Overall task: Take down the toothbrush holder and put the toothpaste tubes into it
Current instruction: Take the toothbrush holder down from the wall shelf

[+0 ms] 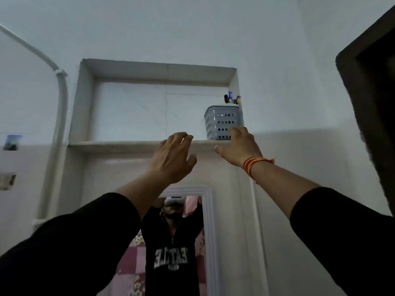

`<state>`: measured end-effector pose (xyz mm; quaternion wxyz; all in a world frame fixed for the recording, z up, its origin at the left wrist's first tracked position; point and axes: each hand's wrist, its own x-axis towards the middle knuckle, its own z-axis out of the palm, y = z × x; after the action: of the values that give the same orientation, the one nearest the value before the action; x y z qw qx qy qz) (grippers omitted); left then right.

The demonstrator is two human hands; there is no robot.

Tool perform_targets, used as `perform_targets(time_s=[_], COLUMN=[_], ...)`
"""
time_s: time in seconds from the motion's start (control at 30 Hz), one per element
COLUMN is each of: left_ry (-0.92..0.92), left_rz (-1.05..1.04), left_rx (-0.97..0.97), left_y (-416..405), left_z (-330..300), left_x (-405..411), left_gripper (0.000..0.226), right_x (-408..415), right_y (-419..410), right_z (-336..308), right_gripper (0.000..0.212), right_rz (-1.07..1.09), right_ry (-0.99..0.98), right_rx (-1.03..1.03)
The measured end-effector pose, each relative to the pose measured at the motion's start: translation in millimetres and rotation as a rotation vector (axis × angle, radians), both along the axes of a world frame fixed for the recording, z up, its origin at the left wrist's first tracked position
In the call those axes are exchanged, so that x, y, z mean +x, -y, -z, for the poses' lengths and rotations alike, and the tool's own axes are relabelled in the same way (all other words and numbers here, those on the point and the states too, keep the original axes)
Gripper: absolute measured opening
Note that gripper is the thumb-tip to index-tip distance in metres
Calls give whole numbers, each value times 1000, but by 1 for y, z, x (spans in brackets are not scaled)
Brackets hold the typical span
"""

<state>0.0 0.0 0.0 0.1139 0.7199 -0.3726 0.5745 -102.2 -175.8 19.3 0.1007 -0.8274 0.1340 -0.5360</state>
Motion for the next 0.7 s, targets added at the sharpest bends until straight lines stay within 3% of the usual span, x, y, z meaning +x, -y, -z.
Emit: perform_targets(time_s=[0.2,0.4,0.5,0.6,0.7], left_ry=[-68,33,19,22,16], left_rz=[-48,1,61,66,82], left_rx=[-20,-159,-216,-197,-160], left_y=[40,52,58,54,50], left_z=[-16,0,2,1,0], left_x=[63,100,104,108,109], left_gripper=[64,62,62,61,62], right_x=[68,101,103,106,108], right_y=[39,40,42,39,38], right_z=[-29,-39,-63,-85,-92], right_gripper=[72,59,90,127,123], right_rz=[-6,55,45,-102,-144], right_ry=[46,243,281,246,256], right_rx=[66,15,67,278,370])
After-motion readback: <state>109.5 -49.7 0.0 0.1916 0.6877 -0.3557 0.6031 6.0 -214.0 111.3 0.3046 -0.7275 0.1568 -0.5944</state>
